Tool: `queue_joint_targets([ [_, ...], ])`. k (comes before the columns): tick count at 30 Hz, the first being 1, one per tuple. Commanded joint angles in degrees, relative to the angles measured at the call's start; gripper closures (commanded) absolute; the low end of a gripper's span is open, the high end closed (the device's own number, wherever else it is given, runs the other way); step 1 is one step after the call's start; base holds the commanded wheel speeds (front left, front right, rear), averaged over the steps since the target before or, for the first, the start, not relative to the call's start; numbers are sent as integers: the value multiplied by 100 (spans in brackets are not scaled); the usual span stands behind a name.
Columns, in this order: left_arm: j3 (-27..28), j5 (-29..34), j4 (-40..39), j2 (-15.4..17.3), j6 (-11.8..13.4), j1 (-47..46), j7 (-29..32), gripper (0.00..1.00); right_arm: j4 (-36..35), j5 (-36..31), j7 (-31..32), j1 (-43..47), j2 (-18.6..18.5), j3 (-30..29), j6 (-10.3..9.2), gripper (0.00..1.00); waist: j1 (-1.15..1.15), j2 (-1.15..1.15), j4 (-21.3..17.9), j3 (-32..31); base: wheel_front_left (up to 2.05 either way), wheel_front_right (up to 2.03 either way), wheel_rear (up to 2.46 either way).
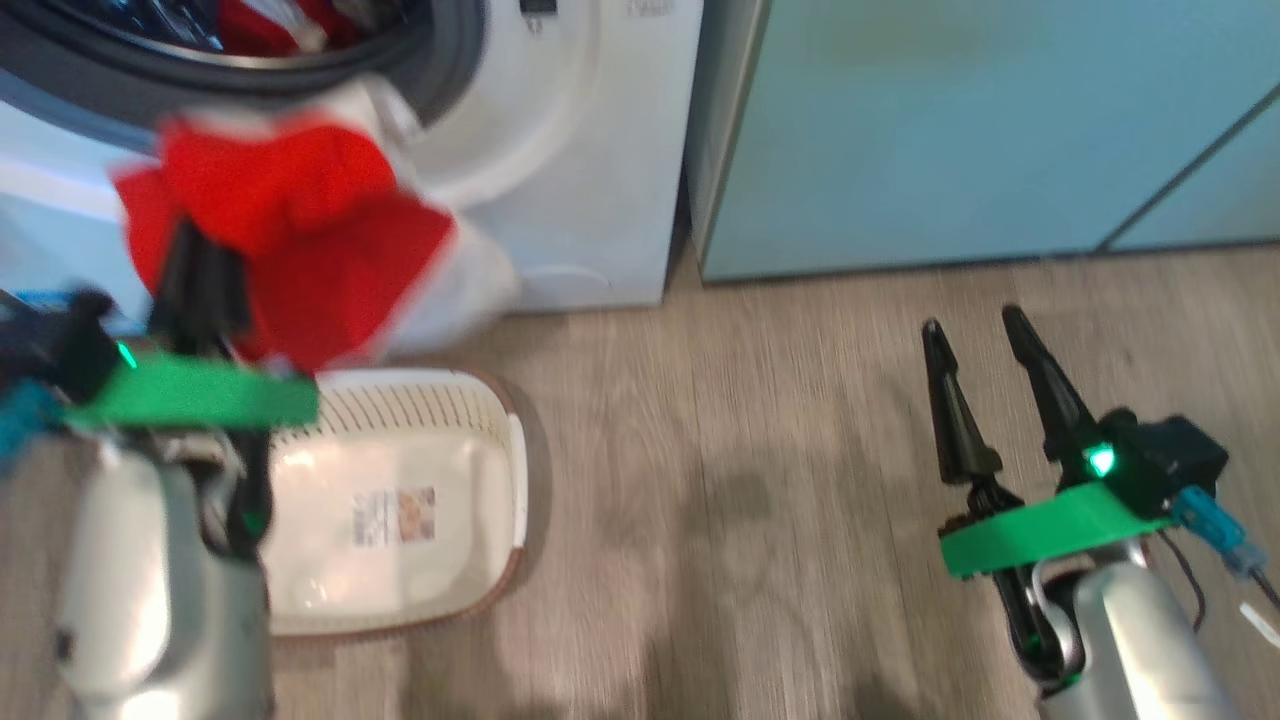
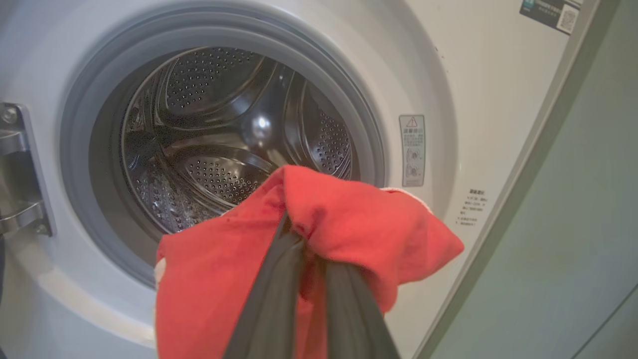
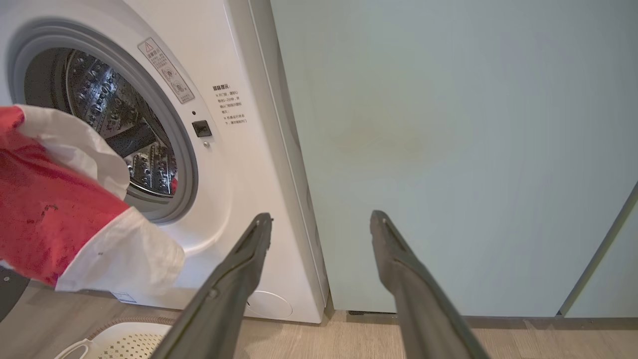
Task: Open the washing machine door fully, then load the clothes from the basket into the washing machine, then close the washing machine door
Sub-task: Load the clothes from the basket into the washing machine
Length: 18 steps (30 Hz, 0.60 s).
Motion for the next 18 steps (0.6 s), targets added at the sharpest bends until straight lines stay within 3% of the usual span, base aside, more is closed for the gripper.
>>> queue_joint_targets([
  [1,288,42,-159,158,-33,-558,-72,100,-221,32,-38,-254,-12,182,-1,0,0,0,-126,511,0,0,0],
  [12,995,-39,583,869,-56,-2961,-72,100,-326,243,-38,-743,-12,451,-1,0,0,0,-529,1770,0,0,0],
  [18,662,-50,1293,1380,-57,-3891,-72,100,-387,379,-38,-932,-12,506,-1,0,0,0,-712,2301,0,0,0],
])
